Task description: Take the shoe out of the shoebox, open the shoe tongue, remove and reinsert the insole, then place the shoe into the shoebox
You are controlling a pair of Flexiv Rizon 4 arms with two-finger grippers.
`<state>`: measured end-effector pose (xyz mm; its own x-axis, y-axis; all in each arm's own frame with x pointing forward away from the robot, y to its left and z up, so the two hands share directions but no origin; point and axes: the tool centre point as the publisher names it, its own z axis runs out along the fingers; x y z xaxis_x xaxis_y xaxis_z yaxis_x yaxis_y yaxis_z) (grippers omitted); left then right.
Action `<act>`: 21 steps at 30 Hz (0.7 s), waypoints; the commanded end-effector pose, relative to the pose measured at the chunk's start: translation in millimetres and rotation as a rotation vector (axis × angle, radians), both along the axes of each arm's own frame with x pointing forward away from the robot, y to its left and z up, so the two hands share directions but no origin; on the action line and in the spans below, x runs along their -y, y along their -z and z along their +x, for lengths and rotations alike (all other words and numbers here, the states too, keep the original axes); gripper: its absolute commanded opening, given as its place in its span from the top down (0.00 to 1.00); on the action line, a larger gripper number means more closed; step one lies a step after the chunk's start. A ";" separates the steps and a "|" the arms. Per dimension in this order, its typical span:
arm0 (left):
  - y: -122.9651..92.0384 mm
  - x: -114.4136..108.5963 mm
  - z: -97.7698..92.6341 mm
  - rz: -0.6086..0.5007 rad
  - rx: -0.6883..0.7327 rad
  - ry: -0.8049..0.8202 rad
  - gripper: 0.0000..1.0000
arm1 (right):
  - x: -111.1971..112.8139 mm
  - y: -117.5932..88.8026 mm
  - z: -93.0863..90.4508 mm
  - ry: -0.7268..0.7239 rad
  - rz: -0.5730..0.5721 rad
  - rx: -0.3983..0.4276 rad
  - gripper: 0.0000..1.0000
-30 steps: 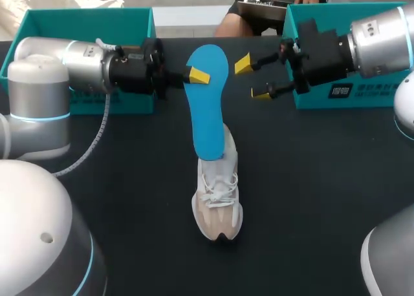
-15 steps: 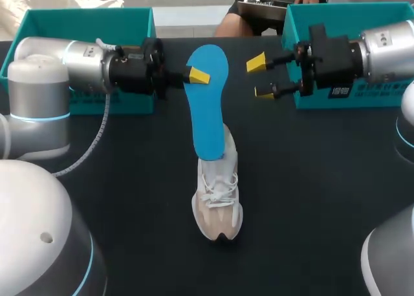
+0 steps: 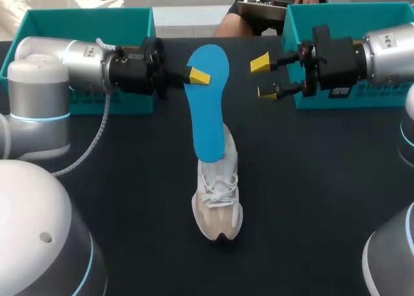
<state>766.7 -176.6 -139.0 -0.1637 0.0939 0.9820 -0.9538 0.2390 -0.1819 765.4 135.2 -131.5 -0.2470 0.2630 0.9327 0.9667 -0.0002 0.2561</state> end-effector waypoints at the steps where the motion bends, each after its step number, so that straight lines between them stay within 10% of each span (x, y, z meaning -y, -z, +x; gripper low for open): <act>1: -0.9 2.4 -2.1 -0.101 0.359 -0.019 1.00 | -2.2 0.2 1.2 0.001 -0.001 0.000 0.00; 21: -41.7 -14.1 33.5 -0.479 1.374 -0.187 1.00 | -2.2 0.2 1.2 0.001 -0.001 0.000 0.00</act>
<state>799.4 -166.5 -96.7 -0.7444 0.2268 0.6280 -0.6393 0.0291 -0.7684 765.5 135.1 -131.0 -0.2466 0.2644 0.9324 0.9668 0.0002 0.2556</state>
